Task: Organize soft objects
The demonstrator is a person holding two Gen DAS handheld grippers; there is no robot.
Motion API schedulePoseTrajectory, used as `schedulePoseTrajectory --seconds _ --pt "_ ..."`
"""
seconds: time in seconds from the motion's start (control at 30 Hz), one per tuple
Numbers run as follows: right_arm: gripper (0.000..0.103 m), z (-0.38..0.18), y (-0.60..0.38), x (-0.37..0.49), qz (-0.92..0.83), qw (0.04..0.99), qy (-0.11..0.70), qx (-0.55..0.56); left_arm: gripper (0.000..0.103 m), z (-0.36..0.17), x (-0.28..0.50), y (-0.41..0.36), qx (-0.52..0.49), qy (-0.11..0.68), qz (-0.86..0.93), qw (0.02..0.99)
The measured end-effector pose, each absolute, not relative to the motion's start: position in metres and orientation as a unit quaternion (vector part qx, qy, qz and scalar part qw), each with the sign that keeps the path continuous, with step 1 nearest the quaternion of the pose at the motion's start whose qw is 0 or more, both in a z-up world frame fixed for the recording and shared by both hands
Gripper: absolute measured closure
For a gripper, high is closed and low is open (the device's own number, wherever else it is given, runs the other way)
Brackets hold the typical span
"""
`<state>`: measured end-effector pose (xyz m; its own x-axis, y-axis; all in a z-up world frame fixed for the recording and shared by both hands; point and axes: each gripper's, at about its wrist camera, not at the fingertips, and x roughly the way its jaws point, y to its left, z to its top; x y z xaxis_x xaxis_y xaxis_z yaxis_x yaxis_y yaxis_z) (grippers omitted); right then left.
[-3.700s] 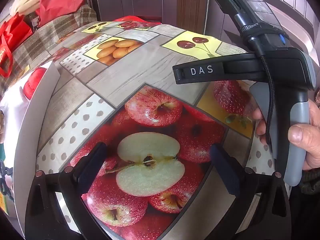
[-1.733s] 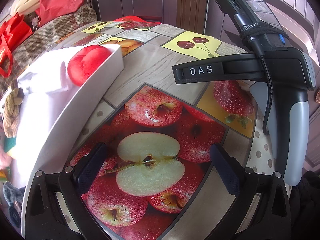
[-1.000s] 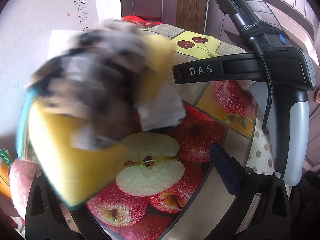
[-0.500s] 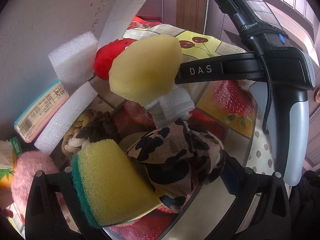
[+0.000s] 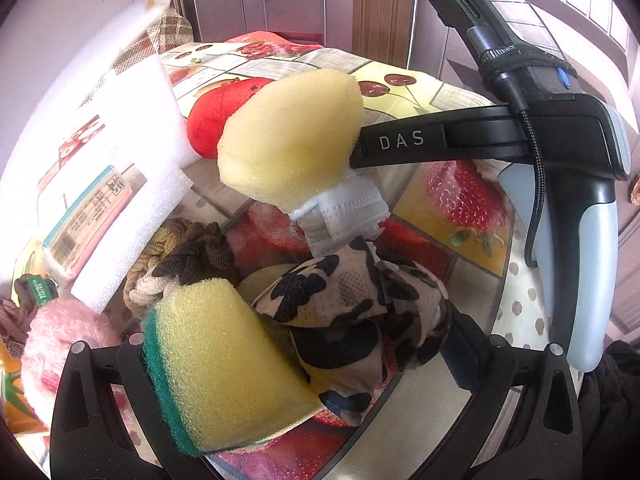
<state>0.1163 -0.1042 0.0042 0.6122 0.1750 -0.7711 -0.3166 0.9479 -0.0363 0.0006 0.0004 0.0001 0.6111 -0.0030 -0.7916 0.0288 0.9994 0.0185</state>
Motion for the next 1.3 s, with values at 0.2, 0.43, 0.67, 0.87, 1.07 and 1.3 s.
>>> schedulePoseTrajectory --seconds 0.2,0.43,0.67,0.87,1.07,1.3 --pt "0.0 0.0042 -0.1048 0.1162 0.137 0.894 0.418 -0.085 0.001 0.0003 0.0006 0.0005 0.015 0.441 -0.009 0.897" --pt "0.0 0.004 -0.1048 0.1159 0.138 0.894 0.418 -0.085 0.001 0.001 0.0002 -0.0018 0.021 0.44 -0.016 0.897" --pt "0.0 0.0042 -0.1049 0.1159 0.137 0.894 0.418 -0.085 0.001 0.0001 -0.0007 -0.0036 0.02 0.44 -0.016 0.897" --pt "0.0 0.0039 -0.1053 0.116 0.138 0.894 0.418 -0.085 0.001 0.0001 -0.0006 -0.0036 0.02 0.44 -0.016 0.897" --pt "0.0 0.0038 -0.1053 0.116 0.138 0.894 0.418 -0.085 0.001 0.0001 -0.0007 -0.0034 0.02 0.44 -0.016 0.897" --pt "0.0 0.004 -0.1053 0.116 0.138 0.894 0.418 -0.085 0.001 0.0002 -0.0006 -0.0039 0.021 0.44 -0.017 0.897"
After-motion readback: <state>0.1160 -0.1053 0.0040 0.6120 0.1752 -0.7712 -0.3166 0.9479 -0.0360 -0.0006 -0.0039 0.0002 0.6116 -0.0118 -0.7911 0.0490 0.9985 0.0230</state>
